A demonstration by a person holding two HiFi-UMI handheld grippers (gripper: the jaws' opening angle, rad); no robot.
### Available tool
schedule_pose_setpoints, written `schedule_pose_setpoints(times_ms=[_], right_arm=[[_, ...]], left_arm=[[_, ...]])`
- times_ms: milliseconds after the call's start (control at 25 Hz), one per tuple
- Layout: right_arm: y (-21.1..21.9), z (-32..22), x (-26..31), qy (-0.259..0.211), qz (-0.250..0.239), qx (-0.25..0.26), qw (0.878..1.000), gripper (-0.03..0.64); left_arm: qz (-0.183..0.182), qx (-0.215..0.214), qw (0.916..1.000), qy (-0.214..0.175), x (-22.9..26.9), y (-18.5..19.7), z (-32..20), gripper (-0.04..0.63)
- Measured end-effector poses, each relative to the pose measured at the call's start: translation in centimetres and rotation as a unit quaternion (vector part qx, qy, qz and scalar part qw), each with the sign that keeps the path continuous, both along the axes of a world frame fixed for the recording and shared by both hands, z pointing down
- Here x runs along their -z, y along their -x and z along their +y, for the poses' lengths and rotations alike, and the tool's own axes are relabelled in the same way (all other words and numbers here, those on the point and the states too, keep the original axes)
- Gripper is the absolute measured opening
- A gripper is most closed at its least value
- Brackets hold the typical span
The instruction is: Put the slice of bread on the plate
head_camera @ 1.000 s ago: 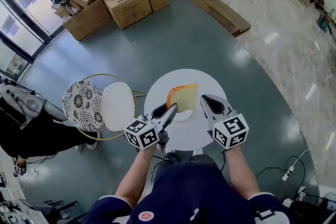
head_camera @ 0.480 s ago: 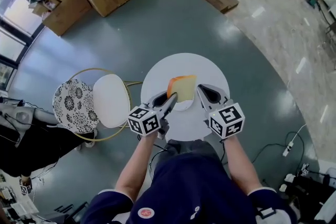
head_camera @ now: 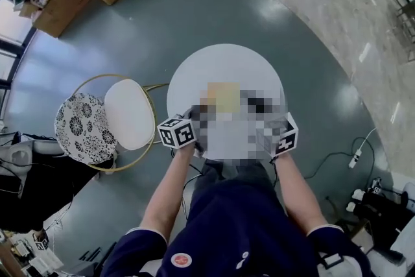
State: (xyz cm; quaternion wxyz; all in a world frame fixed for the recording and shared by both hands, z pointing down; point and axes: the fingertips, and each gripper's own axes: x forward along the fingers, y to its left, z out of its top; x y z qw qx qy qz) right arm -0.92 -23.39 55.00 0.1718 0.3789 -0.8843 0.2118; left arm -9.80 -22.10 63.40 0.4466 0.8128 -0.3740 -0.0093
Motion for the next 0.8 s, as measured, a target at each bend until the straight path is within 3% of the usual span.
schedule_pose_setpoints(times_ms=[440, 640, 800], right_arm=[[-0.6, 0.1, -4.1, 0.039, 0.025, -0.009, 0.999, 0.006], [-0.7, 0.1, -4.1, 0.043, 0.024, -0.006, 0.999, 0.006], [-0.6, 0.1, -4.0, 0.042, 0.021, -0.002, 0.999, 0.006]], left_arm=[[0.043, 0.013, 0.9972, 0.061, -5.0, 0.1, -0.3, 0.097], [0.026, 0.031, 0.9954, 0.087, -6.4, 0.7, -0.1, 0.097], [-0.011, 0.037, 0.9944, 0.098, -7.3, 1.1, 0.3, 0.098]])
